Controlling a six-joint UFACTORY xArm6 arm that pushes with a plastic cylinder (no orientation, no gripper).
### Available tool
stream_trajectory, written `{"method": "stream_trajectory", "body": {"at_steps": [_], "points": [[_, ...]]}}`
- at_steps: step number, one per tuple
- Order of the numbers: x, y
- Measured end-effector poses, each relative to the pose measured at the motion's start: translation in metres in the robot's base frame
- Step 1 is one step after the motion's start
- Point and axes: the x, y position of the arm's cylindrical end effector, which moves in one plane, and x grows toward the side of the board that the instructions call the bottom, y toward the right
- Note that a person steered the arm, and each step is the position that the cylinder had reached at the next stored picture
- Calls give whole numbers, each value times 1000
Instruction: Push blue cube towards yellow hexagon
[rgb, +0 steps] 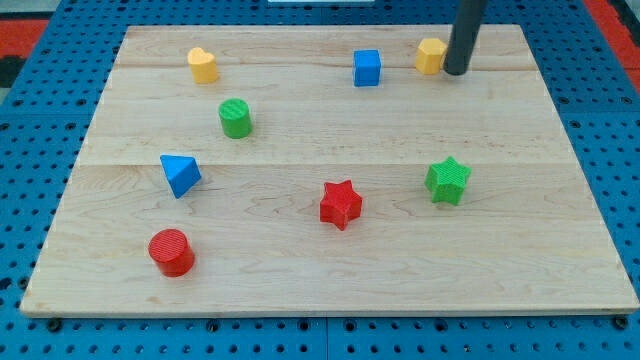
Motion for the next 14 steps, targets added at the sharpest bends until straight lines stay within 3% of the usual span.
{"method": "stream_trajectory", "body": {"at_steps": [1, 2, 3, 4, 5, 6, 7, 8, 9, 11, 12, 14], "points": [[0, -28], [-36, -42], [-36, -36], [27, -94], [37, -158], [17, -172], [-10, -142], [-10, -88], [-10, -73], [-23, -126], [-30, -84], [-30, -72]]}}
